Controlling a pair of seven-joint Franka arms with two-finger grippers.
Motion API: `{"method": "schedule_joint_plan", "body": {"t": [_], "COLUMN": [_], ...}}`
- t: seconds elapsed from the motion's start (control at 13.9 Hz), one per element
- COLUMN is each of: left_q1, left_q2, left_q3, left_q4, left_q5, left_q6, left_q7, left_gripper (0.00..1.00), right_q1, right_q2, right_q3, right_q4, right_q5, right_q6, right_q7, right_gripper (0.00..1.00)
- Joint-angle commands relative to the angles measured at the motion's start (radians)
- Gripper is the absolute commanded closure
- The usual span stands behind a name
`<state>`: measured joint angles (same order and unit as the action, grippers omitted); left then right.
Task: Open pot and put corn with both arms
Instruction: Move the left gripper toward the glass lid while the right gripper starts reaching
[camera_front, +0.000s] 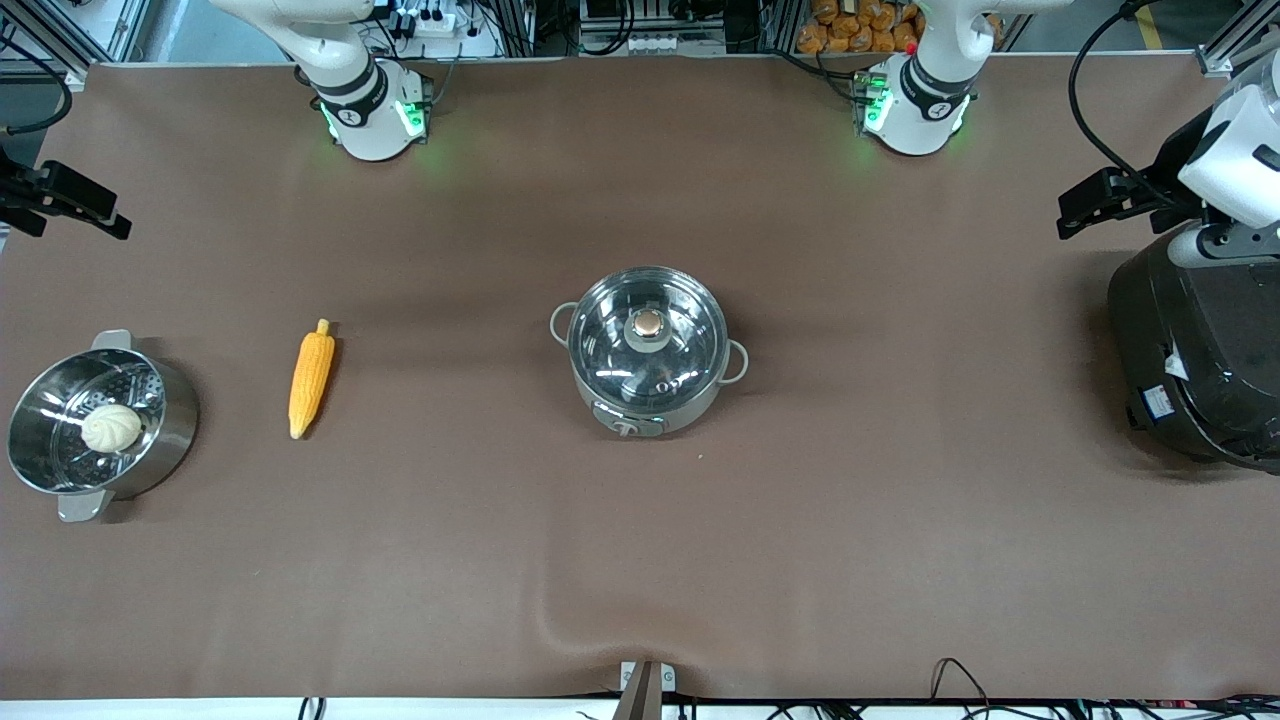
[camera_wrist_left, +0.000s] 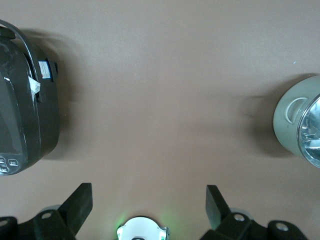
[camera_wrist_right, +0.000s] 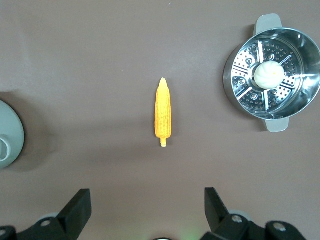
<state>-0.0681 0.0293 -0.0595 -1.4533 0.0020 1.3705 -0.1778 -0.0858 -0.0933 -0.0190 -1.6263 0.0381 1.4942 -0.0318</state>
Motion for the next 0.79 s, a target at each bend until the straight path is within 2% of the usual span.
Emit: {"method": "schedule_joint_plan", "body": {"t": [0.0,0.43,0.58,0.72], "left_q1": [0.001,-0.007,-0.053,-0.12], "left_q2": [0.001,0.027,0.073,0.102], "left_q3": [-0.005,-0.002,-0.023,-0.034], "left_q4": [0.017,0.036,0.065,0.073], "left_q5": [0.004,-0.002,-0.004,-0.02], "left_q6": [-0.021,-0.019,-0.018,0.013], "left_q7": [0.023,0.014,0.003,-0.102], "left_gripper": [0.0,0.0,0.0,0.0], "right_q1": [-0.006,0.008,0.009,0.008], "right_q2": [-0.028,-0.029,-0.039,-0.046], "right_q3": [0.013,0.016,0.014,0.014], "right_q4": [-0.024,-0.041,-0.064,-0.072], "right_q5": [-0.003,-0.003,-0.003,-0.003], "right_q6": [0.015,0.038,0.046,0.046], "right_q7": [0.018,0.018,0.018,0.018], "right_gripper": [0.0,0.0,0.0,0.0]}}
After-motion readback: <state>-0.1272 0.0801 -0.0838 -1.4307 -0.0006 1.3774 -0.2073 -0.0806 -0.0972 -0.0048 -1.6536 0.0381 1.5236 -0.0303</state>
